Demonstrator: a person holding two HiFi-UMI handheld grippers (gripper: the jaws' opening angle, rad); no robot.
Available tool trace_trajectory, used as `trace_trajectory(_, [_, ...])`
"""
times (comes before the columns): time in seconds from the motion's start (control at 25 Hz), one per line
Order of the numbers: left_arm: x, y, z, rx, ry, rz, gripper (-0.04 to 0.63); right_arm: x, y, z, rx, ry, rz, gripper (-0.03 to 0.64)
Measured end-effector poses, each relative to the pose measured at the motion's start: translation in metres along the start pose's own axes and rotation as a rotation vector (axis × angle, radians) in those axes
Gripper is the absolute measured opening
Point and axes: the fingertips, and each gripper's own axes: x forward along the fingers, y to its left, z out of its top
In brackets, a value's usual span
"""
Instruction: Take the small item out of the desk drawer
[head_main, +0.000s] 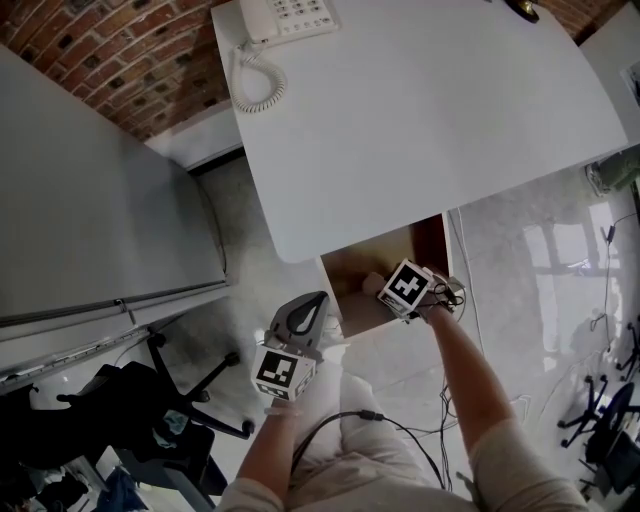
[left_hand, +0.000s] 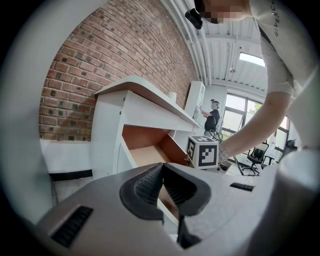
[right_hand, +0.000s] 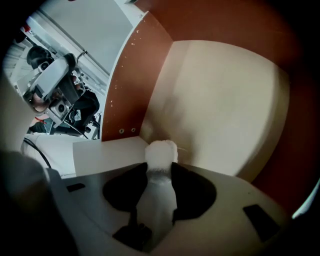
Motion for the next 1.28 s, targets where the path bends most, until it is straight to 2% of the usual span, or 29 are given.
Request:
trace_trajectory(0.12, [-0.005,-0.006,0.002,-0.001,0.005,-0.002,0.005,-0.013,0.003,-0.003,0.017,-0.029,-0.025,0.156])
trace_trajectory(0.36, [-0.016,-0.017,0.013,-0.033,0.015,-0.006,0.005,-0.049,0.002,-0.003,0.079,-0.153,-0.096,0.156])
trace_trajectory(0.64, [-0.025,-0.03,0.041,-0.025,0.009,-0.01,0.005,-0.099,0.008,-0.015,0.208,-0.292,-0.108,0.156])
trace_trajectory(1.28, [-0.053,-0.038,0.095,-0.022,-0.047,0.054,0.005,-0.204,0.042,-0.016,0.233,-0.536,-0.165,0.156])
